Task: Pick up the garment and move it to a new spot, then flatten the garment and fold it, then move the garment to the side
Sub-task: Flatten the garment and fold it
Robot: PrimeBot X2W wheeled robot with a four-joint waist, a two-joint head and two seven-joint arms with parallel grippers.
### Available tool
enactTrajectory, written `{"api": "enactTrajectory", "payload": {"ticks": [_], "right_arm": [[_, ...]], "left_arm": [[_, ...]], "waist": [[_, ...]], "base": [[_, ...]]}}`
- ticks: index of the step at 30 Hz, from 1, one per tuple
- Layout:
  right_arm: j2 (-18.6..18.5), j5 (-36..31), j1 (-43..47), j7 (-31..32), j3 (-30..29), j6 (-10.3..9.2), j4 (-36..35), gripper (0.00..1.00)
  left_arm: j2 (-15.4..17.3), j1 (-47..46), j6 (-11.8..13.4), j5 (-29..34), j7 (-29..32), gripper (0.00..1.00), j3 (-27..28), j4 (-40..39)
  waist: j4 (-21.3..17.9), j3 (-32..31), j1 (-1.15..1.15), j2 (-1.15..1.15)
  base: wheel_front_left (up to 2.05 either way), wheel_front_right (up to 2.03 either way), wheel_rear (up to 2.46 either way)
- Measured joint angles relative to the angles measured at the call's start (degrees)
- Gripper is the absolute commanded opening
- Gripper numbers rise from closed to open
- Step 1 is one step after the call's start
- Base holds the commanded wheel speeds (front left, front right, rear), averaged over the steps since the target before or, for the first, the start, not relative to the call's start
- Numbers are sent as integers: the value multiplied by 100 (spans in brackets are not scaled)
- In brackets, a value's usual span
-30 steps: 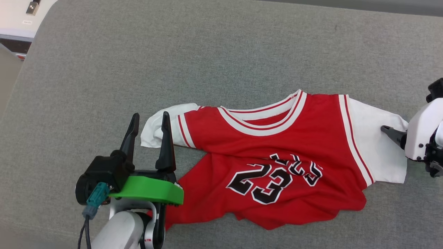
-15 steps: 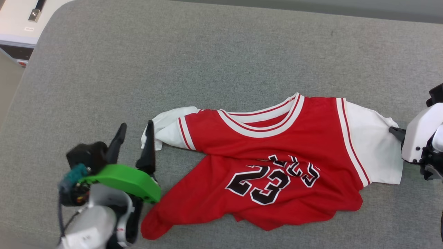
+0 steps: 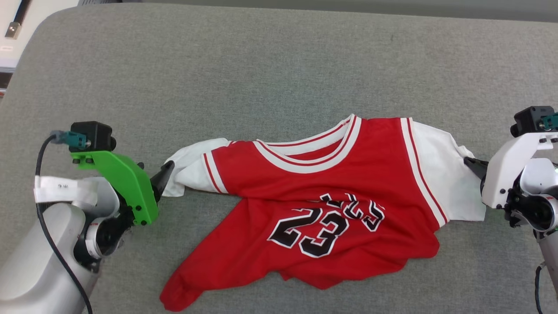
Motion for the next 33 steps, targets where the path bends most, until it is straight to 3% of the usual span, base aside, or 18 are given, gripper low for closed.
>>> {"api": "enactTrajectory", "payload": {"ticks": [15, 16, 18, 23, 33], "right_arm": [[32, -2, -7, -116, 9, 8, -313, 0], [32, -2, -8, -137, 7, 8, -319, 0], [33, -2, -10, -179, 5, 8, -321, 0], [26, -2, -11, -300, -2, 8, -321, 0], [-27, -266, -196, -901, -35, 7, 41, 0]], "left_arm": [[-78, -891, -514, -91, 1177, 100, -691, 1711], [-83, -963, -557, -93, 1274, 85, -734, 1797], [-100, -1055, -624, -104, 1377, 0, -765, 1933], [-232, -1198, -814, -80, 1243, 0, -821, 2270], [-363, -1393, -799, 315, 293, 0, -883, 2660]], "waist": [[-340, 358, 0, 0], [-354, 371, 0, 0], [-381, 381, 0, 0], [-403, 362, 0, 0], [-351, 30, 0, 0]], "base": [[0, 0, 0], [0, 0, 0], [0, 0, 0], [0, 0, 0], [0, 0, 0]]}}
